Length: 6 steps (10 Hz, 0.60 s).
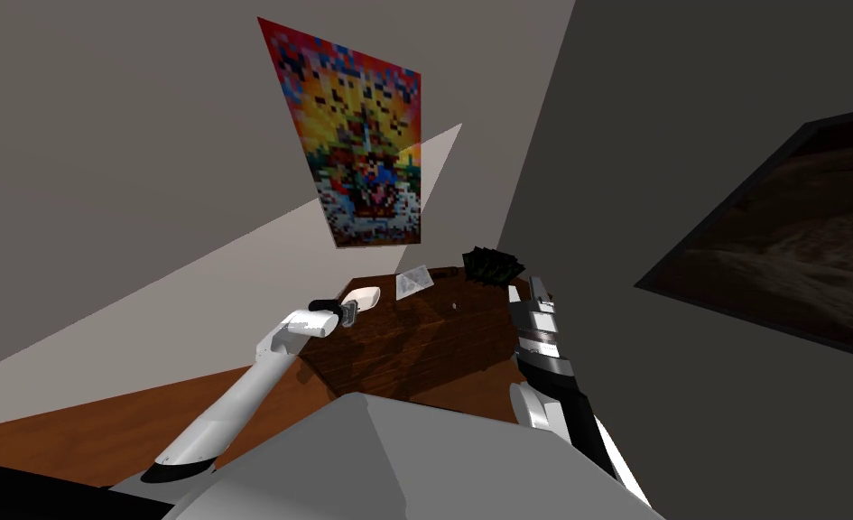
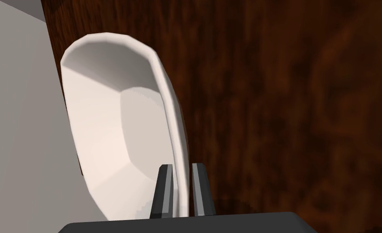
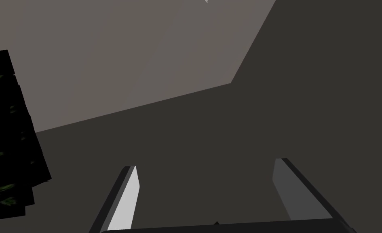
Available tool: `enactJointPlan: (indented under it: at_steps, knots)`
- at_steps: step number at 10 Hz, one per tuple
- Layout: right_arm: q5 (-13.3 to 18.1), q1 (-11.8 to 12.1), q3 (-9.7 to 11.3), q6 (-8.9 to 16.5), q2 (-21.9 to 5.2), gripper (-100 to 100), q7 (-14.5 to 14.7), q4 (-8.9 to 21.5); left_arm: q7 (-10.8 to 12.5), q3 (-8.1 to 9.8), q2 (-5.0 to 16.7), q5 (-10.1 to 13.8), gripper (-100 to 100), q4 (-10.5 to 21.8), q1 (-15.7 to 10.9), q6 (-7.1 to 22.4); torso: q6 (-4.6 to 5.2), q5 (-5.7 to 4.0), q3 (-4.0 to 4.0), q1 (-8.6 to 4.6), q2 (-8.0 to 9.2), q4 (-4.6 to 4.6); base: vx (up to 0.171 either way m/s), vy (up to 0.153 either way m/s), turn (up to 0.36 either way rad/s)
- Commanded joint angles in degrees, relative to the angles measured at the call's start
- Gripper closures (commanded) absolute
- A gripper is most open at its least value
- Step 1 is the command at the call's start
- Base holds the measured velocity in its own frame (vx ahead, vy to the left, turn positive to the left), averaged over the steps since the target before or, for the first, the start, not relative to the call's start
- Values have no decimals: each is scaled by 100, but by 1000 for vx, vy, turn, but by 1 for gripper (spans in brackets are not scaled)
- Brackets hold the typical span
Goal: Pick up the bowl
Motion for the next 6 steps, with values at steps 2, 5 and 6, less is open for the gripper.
enactJointPlan:
  at_steps: [2, 5, 6]
  knots:
    - [0, 0, 0, 0, 0, 0, 0, 0, 1, -1, -1, 0, 0, 1, 1, 1, 0, -1, 1, -1, 1, 1, 0, 0, 0]
    - [0, 0, 0, 0, 0, 0, 0, 0, 33, 7, 38, 34, 100, -188, 57, 103, -1, -7, 7, -9, 9, 6, -1, -6, 41]
    - [0, 0, 0, 0, 0, 0, 0, 0, 40, 9, 40, 37, 0, -202, 61, 121, 1, -7, 7, -9, 8, 6, 0, 0, 0]
